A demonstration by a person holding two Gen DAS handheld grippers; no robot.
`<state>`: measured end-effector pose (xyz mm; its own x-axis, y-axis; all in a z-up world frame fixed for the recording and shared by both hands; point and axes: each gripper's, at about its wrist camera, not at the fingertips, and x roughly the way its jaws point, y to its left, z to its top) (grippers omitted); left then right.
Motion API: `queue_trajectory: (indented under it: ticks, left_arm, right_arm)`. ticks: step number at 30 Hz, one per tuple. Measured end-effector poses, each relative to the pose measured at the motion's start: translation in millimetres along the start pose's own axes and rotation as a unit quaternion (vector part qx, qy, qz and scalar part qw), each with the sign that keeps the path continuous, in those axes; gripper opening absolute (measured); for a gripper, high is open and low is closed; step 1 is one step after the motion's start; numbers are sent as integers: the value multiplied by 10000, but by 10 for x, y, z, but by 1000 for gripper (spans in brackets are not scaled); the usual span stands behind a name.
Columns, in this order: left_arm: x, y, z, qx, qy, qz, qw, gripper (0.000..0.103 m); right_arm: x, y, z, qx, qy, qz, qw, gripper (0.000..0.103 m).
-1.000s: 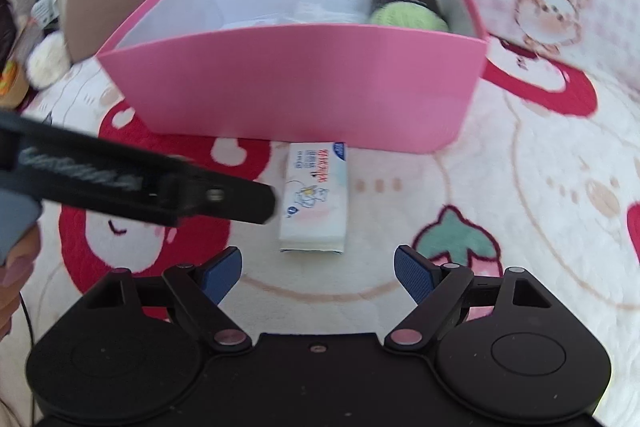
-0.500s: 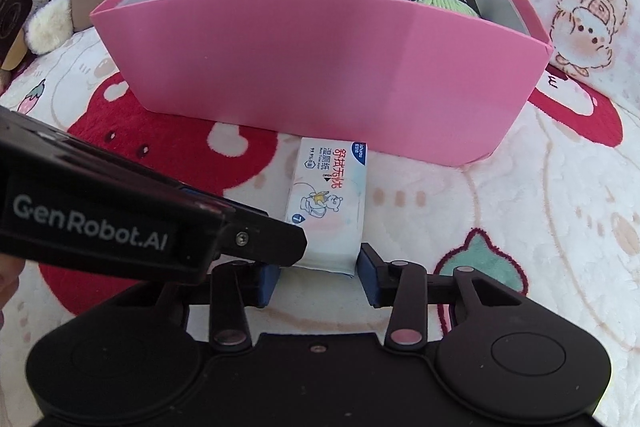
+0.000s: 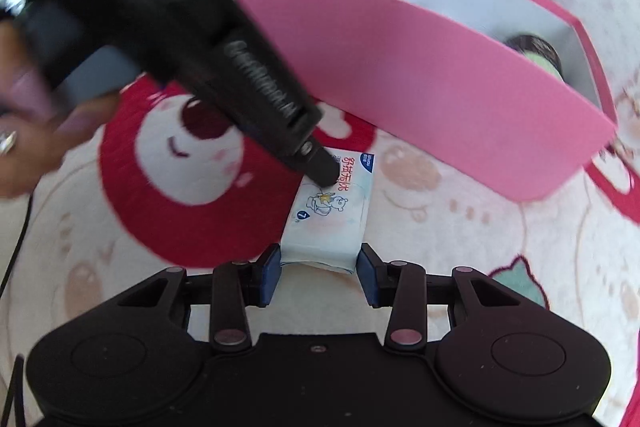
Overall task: Organize objects
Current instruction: 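Lower the left tool onto the white tissue pack and close on it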
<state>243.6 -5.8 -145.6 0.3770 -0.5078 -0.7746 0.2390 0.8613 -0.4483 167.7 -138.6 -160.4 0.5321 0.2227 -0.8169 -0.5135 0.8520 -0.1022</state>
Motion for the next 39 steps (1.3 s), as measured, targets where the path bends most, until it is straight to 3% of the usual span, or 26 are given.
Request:
queue_trajectory:
  ticks: [3, 6, 9, 12, 15, 18, 22, 27, 29, 34, 39]
  left_arm:
    - [-3, 73, 27, -26, -160, 219, 9996, 19]
    - [25, 154, 38, -19, -291, 389, 9988, 19]
    - [29, 186, 34, -13, -354, 174, 9992, 19]
    - [-12, 14, -14, 535, -648, 30, 9965, 19]
    - [6, -90, -23, 637, -628, -162, 9959, 19]
    - [85, -107, -34, 569, -464, -117, 9972, 19]
    - [173, -51, -71, 236, -259, -165, 9993, 23]
    - [157, -153, -122, 244, -215, -62, 9995, 26]
    - [150, -142, -139, 52, -79, -97, 9999, 28]
    - [72, -24, -222, -1000, 251, -198, 9945, 28]
    - [56, 60, -293, -1379, 285, -129, 9899, 27]
  right_arm:
    - [-24, -37, -7, -43, 15, 28, 10000, 46]
    - [5, 17, -13, -159, 113, -202, 9996, 45]
    - [20, 21, -28, -210, 204, -449, 9986, 45]
    - [-12, -125, -21, 15, 454, -825, 9956, 50]
    - [-49, -428, -48, 909, 586, -579, 9924, 52]
    - [-51, -609, -61, 1576, 600, -87, 9856, 52]
    - [-32, -657, -45, 1969, 481, 516, 9779, 53]
    - [10, -567, -50, 1989, 584, 744, 9755, 55]
    - [-10, -547, -45, 1947, 573, 675, 9769, 55]
    - [36, -558, -32, 1935, 566, 618, 9775, 59]
    - [47, -390, 31, 1500, 545, 466, 9861, 61]
